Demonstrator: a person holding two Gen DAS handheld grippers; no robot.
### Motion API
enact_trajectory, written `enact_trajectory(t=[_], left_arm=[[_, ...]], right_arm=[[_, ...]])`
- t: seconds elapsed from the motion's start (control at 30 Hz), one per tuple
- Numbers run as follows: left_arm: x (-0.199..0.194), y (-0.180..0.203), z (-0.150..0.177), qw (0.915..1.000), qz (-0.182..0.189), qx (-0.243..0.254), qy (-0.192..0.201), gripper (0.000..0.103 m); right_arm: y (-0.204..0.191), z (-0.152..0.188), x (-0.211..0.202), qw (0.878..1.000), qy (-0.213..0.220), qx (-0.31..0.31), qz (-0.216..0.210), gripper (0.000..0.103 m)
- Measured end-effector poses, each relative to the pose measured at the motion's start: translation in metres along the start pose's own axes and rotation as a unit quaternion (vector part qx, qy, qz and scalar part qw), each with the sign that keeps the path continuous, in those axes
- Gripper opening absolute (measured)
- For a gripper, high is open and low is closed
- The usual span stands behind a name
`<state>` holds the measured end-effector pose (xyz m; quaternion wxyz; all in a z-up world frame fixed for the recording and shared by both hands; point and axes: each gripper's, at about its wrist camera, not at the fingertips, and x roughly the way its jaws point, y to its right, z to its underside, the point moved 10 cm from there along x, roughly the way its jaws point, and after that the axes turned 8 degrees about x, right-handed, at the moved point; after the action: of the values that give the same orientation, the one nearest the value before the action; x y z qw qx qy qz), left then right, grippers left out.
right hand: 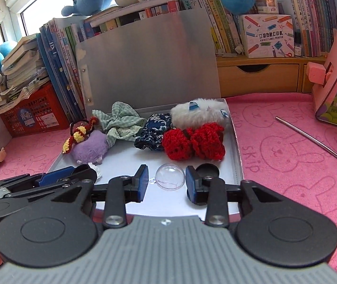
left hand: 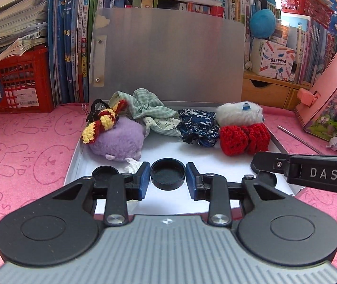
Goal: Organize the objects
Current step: 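Carry the black lid and clear dome over the box with both tools, then open both tools to drop the lid and dome into the box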
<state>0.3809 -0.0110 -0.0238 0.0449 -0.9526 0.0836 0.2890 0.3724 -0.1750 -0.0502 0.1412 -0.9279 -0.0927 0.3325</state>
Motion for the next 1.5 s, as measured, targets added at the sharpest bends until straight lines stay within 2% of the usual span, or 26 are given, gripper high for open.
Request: enact_trajectory(t=[0.3,0.63,0.7,0.77,0.83,1.0,1.23,1.3,1.5], left_arm=[[0.031,-0.005,0.001,0.9998,-0.011,0.004,-0.019,0.038],[0.028,-0.003,0.001,0.9998,-0.008,0.013,-0.015,0.040],[0.026,-0.002,0.000,0.9998,-0.007,0.011,-0.013,0.050],[0.023,-0.001,-0.002,0.9999,-0.006,0.009,-0.010,0.054],[0.021,0.000,-0.002,0.9999,-0.008,0.009,-0.009,0.056],[0.014,-0.002,-0.004,0.9999,-0.012,0.008,-0.006,0.069],[0.004,-0.005,-0.005,0.9999,-0.014,0.002,-0.001,0.079],[0.000,-0.007,-0.005,0.9997,-0.026,-0.003,-0.002,0.087],[-0.016,-0.006,-0.005,0.9972,-0.068,0.028,0.013,0.095]], right_arm=[[-0.001,0.002,0.028,0.999,-0.019,-0.025,0.023,0.040],[-0.002,0.009,0.032,0.999,-0.027,-0.022,0.021,0.043],[-0.004,0.007,0.030,0.999,-0.024,-0.024,0.021,0.044],[-0.005,0.007,0.028,0.999,-0.020,-0.027,0.019,0.050],[-0.006,0.006,0.026,0.999,-0.017,-0.028,0.019,0.056],[-0.003,0.005,0.020,0.999,-0.009,-0.027,0.023,0.058],[0.003,0.002,0.010,0.999,0.003,-0.025,0.030,0.066],[0.005,0.002,0.006,0.999,0.006,-0.021,0.028,0.067],[0.008,0.006,-0.005,0.999,0.011,-0.024,0.027,0.071]])
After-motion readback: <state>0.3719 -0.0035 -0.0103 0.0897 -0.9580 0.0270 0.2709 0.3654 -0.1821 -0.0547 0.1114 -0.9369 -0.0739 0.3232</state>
